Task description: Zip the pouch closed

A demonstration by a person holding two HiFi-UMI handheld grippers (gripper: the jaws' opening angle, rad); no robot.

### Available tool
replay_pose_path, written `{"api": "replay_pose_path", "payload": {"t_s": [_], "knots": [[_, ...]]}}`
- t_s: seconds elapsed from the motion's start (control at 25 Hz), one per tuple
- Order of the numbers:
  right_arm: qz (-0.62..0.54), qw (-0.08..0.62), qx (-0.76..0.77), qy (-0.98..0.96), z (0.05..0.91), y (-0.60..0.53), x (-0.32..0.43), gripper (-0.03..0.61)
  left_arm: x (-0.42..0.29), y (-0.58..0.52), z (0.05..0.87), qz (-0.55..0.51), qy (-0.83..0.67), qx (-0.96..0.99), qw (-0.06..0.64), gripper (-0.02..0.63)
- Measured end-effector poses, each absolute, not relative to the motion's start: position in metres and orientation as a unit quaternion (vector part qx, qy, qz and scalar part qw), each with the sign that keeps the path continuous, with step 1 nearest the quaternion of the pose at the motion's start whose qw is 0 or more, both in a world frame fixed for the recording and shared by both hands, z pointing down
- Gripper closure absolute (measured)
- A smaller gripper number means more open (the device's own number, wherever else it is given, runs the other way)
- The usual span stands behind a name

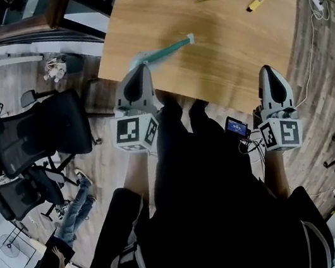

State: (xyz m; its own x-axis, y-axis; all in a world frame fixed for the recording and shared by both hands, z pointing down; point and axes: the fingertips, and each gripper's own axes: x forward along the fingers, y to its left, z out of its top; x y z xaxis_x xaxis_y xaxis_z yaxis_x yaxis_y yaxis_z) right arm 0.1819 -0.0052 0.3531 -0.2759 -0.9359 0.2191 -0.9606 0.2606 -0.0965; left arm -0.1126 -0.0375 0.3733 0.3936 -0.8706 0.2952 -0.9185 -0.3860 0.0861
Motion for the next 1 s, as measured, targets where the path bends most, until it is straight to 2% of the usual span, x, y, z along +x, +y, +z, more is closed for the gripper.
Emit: {"api": "replay_pose_path", "payload": {"t_s": [0.28, 0.4, 1.0], "knots": [[0.096, 0.053, 0.614, -0.781, 0.350, -0.003, 0.182, 0.563, -0.109, -0.037, 0.359, 0.093, -0.541, 0.832, 0.084, 0.612], [0.086, 0.073, 0.621, -0.775, 0.351, -0.004, 0.186, 0.563, -0.106, -0.037, 0.356, 0.093, -0.539, 0.834, 0.077, 0.612], [0.076, 0.083, 0.624, -0.774, 0.348, -0.007, 0.184, 0.565, -0.101, -0.041, 0.350, 0.097, -0.531, 0.839, 0.067, 0.612]]}}
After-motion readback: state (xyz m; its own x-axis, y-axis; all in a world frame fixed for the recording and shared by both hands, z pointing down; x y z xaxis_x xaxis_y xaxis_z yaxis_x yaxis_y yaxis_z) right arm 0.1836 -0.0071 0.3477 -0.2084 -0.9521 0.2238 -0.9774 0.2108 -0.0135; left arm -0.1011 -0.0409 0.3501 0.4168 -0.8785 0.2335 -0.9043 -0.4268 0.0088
